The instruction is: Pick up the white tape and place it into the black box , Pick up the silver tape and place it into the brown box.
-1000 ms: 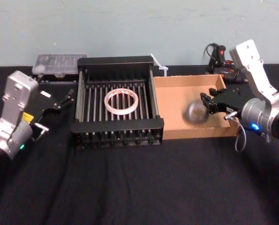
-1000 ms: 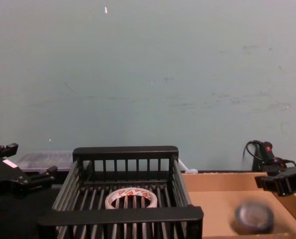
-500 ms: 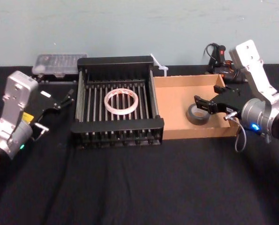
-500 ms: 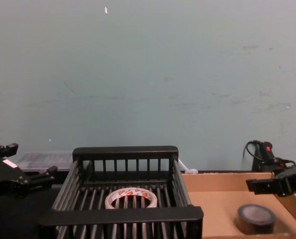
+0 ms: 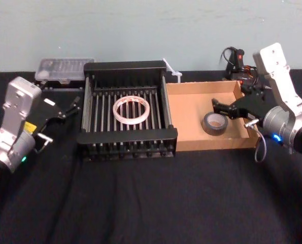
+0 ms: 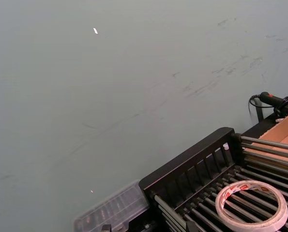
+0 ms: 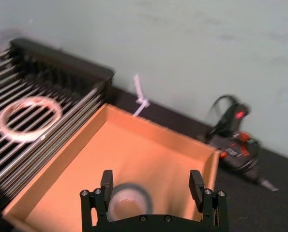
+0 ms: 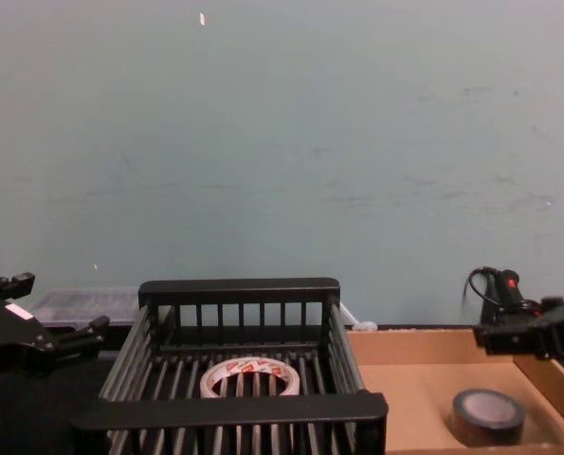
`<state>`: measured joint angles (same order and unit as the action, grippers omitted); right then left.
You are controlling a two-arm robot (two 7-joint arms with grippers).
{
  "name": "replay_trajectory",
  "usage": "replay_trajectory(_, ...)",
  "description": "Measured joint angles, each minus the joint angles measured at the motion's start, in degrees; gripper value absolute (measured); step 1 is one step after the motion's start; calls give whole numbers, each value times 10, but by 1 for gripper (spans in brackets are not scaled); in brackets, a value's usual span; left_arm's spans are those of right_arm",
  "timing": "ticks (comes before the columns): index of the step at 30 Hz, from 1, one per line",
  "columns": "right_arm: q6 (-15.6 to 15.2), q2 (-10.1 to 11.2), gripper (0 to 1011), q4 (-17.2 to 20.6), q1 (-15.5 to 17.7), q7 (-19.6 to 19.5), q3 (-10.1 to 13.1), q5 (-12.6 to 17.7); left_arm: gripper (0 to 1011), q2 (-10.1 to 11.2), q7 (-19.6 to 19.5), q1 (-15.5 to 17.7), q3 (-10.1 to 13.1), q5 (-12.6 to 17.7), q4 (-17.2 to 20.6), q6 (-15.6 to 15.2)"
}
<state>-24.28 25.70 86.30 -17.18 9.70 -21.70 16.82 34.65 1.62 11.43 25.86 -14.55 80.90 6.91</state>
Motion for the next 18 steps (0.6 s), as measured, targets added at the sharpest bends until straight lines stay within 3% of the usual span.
replay_trajectory(10,138,-27,1002,2,45,-82,27,-61,1001,0,0,0,0,0,0,0)
replay_trajectory(18,222,-42,1002,-20,78,-137,38,-109,1001,0,0,0,0,0,0,0)
